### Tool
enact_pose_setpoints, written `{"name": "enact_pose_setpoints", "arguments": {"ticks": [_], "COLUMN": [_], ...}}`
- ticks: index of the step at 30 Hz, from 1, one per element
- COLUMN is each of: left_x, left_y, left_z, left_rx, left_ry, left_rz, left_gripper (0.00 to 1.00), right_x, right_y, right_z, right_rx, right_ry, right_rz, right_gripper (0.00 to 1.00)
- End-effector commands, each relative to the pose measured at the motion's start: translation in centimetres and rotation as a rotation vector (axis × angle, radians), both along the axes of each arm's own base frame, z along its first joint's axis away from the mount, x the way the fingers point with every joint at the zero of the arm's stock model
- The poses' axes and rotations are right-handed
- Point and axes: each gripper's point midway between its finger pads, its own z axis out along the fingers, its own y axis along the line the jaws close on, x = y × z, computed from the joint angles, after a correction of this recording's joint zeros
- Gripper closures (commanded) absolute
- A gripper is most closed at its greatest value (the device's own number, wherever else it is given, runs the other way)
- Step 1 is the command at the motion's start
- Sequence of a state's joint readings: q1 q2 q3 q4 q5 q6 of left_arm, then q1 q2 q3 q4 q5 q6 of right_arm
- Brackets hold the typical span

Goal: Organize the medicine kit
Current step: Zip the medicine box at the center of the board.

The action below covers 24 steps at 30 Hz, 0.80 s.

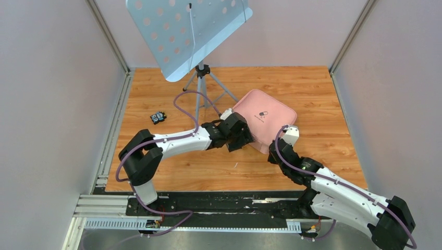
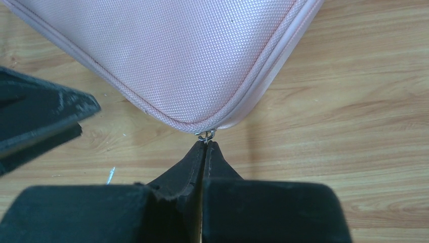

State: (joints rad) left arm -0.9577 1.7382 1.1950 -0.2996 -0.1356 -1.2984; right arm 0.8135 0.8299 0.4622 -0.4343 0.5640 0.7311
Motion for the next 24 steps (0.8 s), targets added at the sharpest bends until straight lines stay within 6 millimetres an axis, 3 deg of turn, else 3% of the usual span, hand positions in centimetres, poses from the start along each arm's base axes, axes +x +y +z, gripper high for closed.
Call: {"name": "enact_pose_setpoints", "arguments": {"ticks": [1,12,21,24], "left_x": [-1.1,1.2,1.2,1.3], "left_y": [-3.0,-5.1,-7.2,-7.6], "left_z": [2.7,3.8,1.4,1.3], "left_rx": [-0.116,-0.247,-0.355,-0.395], "left_ry": [0.007,0.003,0.112,0.13], "left_rz": [-0.041,0.089,0.144,0.16], "left_gripper": [0.21,0.38,0.4,0.51], "right_x": [1.0,0.9,1.0,1.0], "right_y": [1.5,2.1,2.3,2.5], "right_z": [2.5,2.3,1.9,1.9], "right_rx": [0.07,0.091,0.092,0.096], "right_ry": [-0.055,-0.051,-0.046,-0.045], "right_rz": [0.026,0.046,0.053,0.057], "right_gripper": [1.0,1.0,1.0,1.0]}}
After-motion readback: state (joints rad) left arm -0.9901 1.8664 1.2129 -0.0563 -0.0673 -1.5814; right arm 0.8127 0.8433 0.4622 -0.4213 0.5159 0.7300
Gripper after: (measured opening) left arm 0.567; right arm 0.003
